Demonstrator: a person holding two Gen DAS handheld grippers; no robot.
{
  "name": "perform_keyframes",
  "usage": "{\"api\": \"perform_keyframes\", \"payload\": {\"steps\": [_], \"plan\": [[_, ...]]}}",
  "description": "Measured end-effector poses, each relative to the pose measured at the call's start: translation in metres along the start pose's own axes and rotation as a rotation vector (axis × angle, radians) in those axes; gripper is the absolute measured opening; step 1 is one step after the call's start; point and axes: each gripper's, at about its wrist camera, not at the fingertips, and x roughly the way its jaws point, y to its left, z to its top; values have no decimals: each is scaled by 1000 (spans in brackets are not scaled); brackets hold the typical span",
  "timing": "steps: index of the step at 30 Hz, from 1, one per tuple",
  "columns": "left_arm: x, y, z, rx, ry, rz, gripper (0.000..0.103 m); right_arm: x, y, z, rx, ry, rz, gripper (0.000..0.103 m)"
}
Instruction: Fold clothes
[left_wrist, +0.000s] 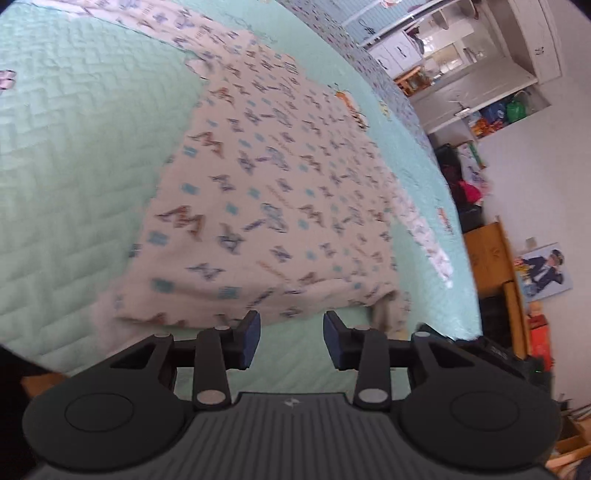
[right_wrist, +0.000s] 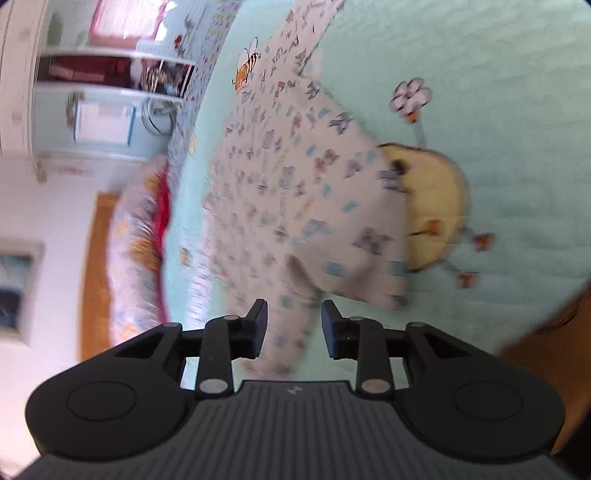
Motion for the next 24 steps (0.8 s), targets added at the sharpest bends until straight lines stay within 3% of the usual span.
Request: {"api": "perform_keyframes", "payload": {"steps": [3, 4, 8, 12, 18, 20, 24], "plan": [[-8, 29, 7, -62, -29, 33, 42, -18, 3, -1, -203, -63, -166, 35], [-10, 38, 10, -98, -37, 40, 43, -19, -5, 3, -177, -52, -167, 36], [-21, 59, 13, -173, -74, 77, 44, -10, -50, 14, 86, 9, -28, 36], [-23, 67, 12, -198, -63, 75, 47, 7, -70, 8, 203, 34, 53, 36], [-20, 74, 13, -235, -59, 49, 48, 14, -71, 4, 224, 34, 93, 34], [-21, 77, 13, -250, -58, 43, 48, 13, -66, 3, 195, 39, 81, 13], [-33, 87, 12, -284, -75, 32, 49, 4, -63, 1, 165, 34, 60, 6]]}}
